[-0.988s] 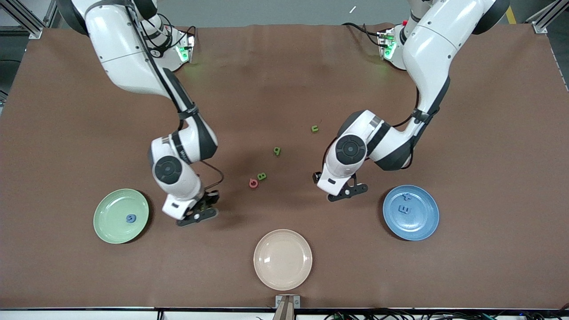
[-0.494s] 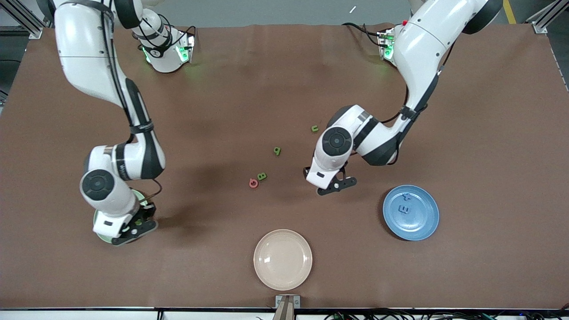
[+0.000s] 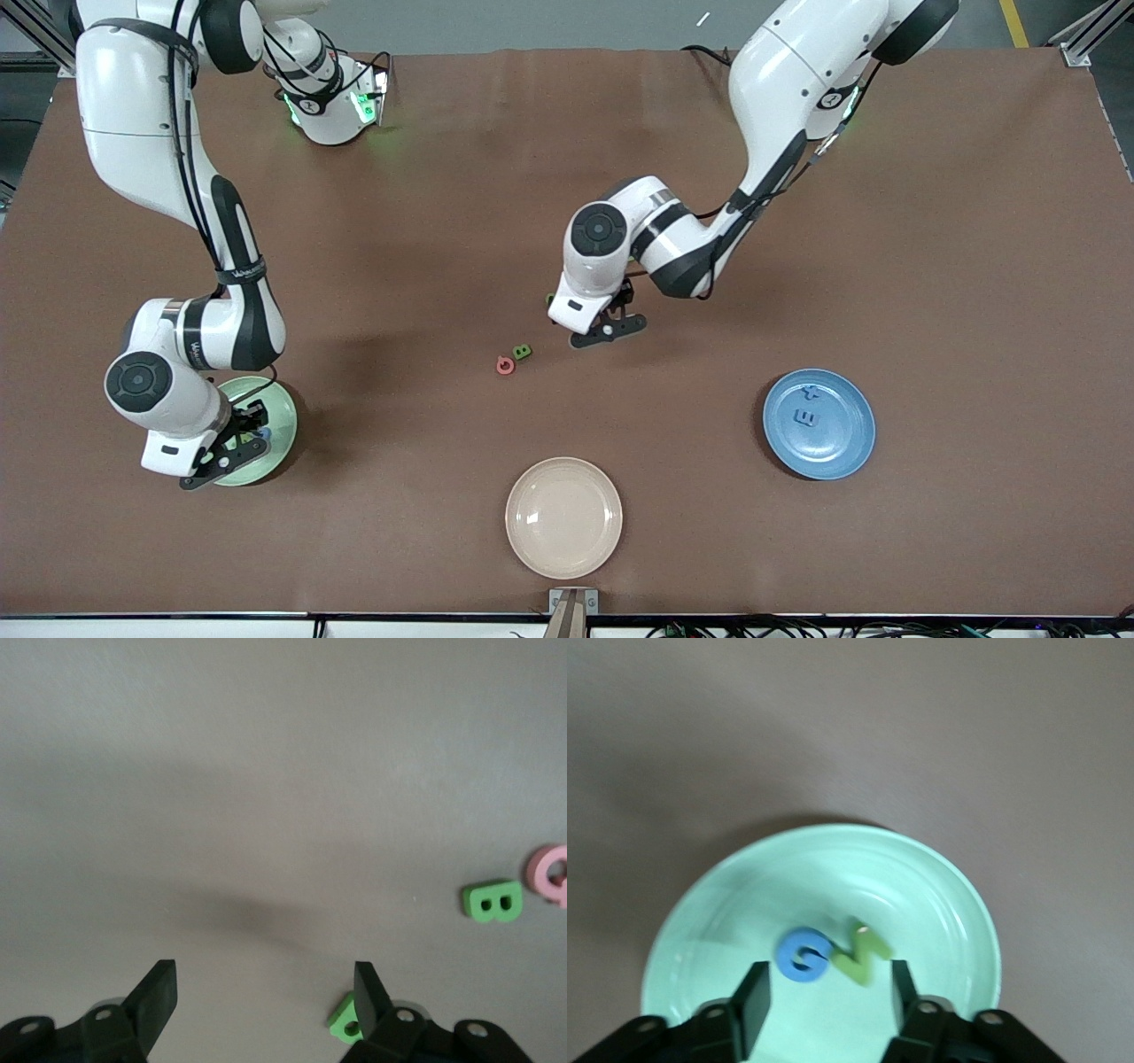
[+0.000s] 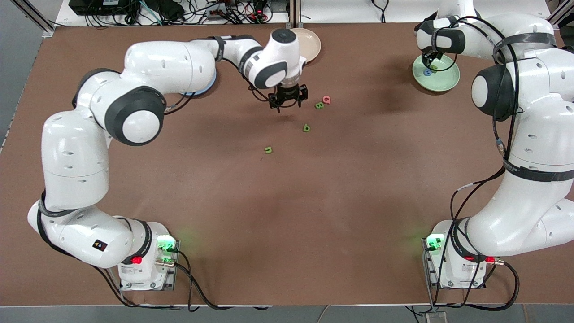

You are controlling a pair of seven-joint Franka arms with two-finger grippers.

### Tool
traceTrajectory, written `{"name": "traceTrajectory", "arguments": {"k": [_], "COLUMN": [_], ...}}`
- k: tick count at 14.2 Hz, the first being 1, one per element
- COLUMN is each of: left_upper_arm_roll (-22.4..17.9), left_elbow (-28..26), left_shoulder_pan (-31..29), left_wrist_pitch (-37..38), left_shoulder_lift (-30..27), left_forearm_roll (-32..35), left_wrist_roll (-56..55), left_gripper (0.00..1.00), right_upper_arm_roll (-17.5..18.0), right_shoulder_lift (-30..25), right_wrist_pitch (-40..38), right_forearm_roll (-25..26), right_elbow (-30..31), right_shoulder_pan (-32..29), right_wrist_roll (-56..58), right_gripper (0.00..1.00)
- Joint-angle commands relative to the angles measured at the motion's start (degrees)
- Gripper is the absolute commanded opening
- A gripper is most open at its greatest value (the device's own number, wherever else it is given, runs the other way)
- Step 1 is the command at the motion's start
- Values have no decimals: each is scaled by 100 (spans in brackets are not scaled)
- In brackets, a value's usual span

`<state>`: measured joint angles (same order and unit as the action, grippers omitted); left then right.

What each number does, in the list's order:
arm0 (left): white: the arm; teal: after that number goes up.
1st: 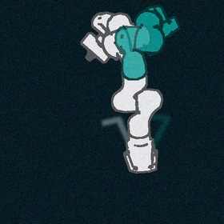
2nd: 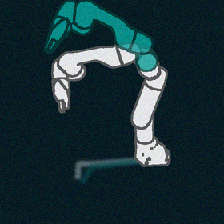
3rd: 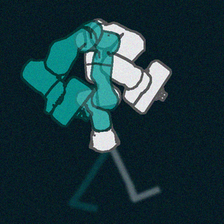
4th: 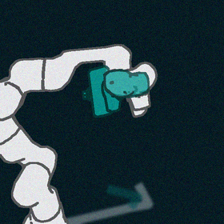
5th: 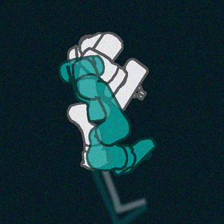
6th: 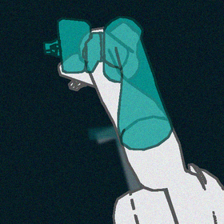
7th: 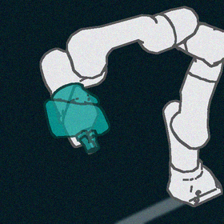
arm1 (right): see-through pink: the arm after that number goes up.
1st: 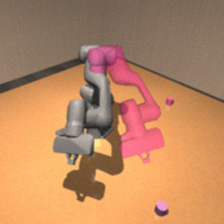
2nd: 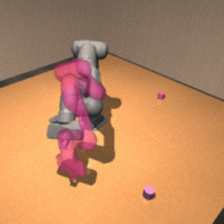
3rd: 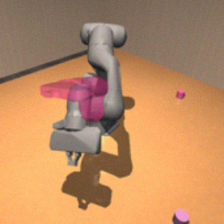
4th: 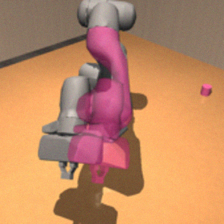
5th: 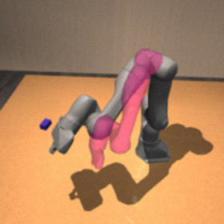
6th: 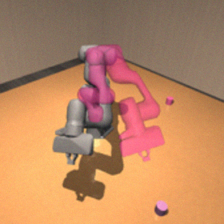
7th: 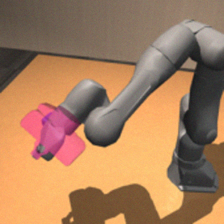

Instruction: Sort upper and lower case letters into plates

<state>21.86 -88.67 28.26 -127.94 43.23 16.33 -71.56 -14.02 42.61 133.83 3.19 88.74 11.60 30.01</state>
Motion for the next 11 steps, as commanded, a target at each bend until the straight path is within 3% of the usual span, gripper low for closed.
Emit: {"name": "traceTrajectory", "arguments": {"k": [1,3,5,11], "left_upper_arm_roll": [-68,-68,-77,-77], "left_elbow": [25,78,78,253], "left_shoulder_pan": [144,214,285,583], "left_wrist_pitch": [-309,-547,-547,-547], "left_shoulder_lift": [115,273,265,695], "left_forearm_roll": [336,345,353,354], "left_wrist_roll": [-524,-587,-569,-464], "left_gripper": [88,87,86,77], "right_upper_arm_roll": [224,259,268,277], "right_shoulder_lift": [-113,-148,-174,-183], "right_wrist_pitch": [-155,-401,-577,-841], "right_forearm_roll": [-448,-1106,-1451,-1479], "right_elbow": [46,38,46,46], "right_shoulder_pan": [27,166,430,1660], "right_wrist_roll": [22,5,-344,-3321], "right_gripper": [73,73,73,73]}}
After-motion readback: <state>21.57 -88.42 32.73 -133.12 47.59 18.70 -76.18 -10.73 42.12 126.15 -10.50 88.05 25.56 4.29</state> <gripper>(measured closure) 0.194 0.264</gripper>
